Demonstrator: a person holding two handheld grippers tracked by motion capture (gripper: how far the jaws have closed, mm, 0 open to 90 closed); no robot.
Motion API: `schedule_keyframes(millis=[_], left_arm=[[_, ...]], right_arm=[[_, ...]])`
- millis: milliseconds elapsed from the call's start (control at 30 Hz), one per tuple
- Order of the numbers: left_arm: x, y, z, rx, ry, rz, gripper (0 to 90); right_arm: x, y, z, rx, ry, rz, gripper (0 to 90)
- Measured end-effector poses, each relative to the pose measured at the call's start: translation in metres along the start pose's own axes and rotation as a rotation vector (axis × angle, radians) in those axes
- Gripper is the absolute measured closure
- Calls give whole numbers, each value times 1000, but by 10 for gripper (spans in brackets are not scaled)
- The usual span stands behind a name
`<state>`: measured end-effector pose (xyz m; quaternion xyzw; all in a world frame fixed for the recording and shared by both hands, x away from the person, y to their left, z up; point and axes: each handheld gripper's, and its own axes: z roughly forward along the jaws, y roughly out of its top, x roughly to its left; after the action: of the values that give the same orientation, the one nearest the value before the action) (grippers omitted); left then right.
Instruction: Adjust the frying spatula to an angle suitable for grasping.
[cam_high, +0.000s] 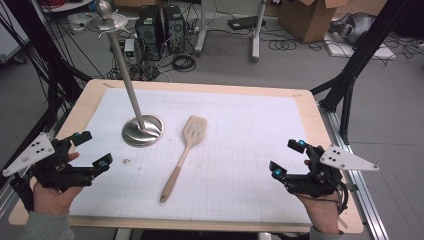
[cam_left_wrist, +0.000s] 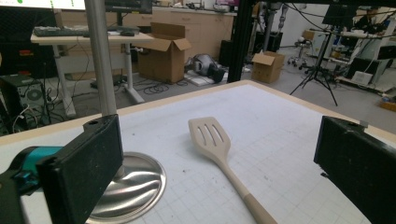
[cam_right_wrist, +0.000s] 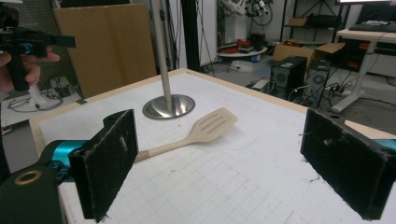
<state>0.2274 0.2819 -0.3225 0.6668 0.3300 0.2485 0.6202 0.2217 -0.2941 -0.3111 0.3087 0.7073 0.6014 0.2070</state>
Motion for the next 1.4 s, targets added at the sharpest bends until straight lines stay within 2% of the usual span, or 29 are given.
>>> schedule_keyframes(millis=[133, 300, 333, 433, 633, 700, 800, 867, 967, 1200, 1300, 1333, 1400], left_arm=[[0, 1, 4, 0, 1, -2, 32], [0, -4, 11, 25, 3, 5, 82], [0, -5, 12, 33, 10, 2, 94], [-8, -7, 14, 54, 19, 27, 160], [-18, -10, 24, 90, 4, 47, 275], [-22, -12, 33, 120, -3, 65, 332], [-25, -18, 42, 146, -9, 71, 424], [-26, -20, 46, 157, -2, 69, 504], [-30, -32, 58, 194, 3, 63, 632], [-37, -44, 73, 210, -37, 63, 864], [-43, -53, 84, 223, -73, 60, 894], [-43, -53, 84, 223, -73, 60, 895], [-48, -61, 92, 250, -95, 68, 895]], right_arm=[[-3, -1, 6, 7, 15, 0, 100], [-4, -3, 12, 24, 22, 1, 100], [-2, -4, 12, 27, 25, 0, 100], [1, -5, 9, 29, 27, -3, 100], [2, -3, -1, 9, 17, 9, 100], [0, -4, -2, 5, 16, 10, 100], [-4, -6, -1, 9, 13, 17, 100], [-4, -6, -1, 12, 13, 21, 100], [-4, -6, -1, 17, 15, 16, 100], [-2, -6, -2, 13, 20, 15, 100], [-3, -6, 0, 20, 22, 17, 100], [-3, -7, 0, 21, 21, 14, 100], [-3, -8, 2, 27, 25, 17, 100]])
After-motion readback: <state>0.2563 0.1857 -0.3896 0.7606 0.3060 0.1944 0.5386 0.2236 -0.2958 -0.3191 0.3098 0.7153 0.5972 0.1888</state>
